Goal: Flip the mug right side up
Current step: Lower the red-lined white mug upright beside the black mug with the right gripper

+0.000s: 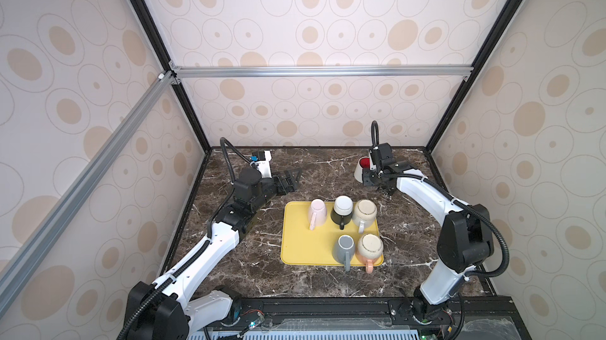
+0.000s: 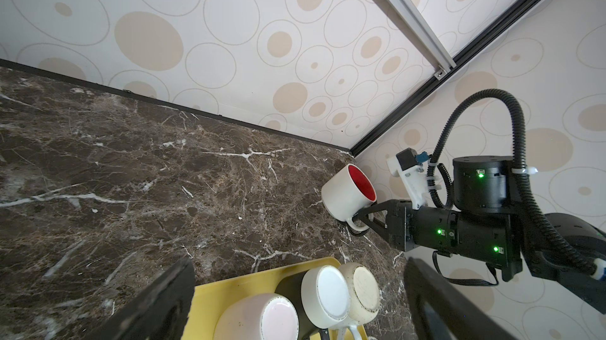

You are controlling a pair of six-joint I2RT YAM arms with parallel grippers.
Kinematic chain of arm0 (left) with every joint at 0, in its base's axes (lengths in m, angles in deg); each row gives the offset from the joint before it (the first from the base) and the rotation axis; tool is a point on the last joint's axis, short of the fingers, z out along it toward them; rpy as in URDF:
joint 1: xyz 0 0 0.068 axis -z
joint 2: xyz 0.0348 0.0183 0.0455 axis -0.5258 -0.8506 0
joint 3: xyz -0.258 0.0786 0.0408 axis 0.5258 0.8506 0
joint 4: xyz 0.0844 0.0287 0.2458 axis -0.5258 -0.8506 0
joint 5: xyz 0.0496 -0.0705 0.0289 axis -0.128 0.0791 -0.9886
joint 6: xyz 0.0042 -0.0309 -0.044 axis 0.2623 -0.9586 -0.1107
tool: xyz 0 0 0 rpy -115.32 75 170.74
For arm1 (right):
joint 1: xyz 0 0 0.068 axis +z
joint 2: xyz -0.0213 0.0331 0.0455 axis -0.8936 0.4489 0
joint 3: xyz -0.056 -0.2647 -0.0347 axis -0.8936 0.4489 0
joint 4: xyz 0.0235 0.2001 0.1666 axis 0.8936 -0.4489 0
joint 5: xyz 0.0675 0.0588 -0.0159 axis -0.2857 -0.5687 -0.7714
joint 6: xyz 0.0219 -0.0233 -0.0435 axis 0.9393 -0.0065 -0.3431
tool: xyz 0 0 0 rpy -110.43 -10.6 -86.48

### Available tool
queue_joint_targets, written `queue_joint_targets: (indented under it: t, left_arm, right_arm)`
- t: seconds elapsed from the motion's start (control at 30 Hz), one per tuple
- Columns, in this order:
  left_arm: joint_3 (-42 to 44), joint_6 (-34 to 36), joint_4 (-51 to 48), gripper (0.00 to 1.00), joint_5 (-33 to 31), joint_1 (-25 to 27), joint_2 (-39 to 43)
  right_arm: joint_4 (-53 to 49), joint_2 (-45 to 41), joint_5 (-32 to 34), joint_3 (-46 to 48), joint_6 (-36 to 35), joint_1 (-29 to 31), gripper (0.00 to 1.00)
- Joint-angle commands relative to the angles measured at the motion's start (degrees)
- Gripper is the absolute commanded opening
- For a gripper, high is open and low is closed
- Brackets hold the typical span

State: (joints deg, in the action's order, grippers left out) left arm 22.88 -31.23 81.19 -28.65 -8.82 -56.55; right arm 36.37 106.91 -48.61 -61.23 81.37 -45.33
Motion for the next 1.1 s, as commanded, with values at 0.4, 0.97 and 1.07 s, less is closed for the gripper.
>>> queue_joint_targets:
  t: [0.4, 0.97, 1.07]
  left_arm:
    - [-1.0, 0.7, 0.6, 1.0, 0.5, -0.3, 0.0]
    - [0.1, 1.5, 0.7, 1.0, -0.4, -0.2, -0.9]
    - [0.3, 1.6, 0.9, 1.0, -0.4, -0.3, -1.3]
  right_arm:
    - [3.3, 2.3, 0.3, -0.3, -1.1, -0.8, 0.0]
    - [4.8, 7.1, 4.7, -0.2, -2.4, -1.7, 0.0]
    - [5.5, 8.4, 4.8, -0.3, -2.5, -1.7, 0.0]
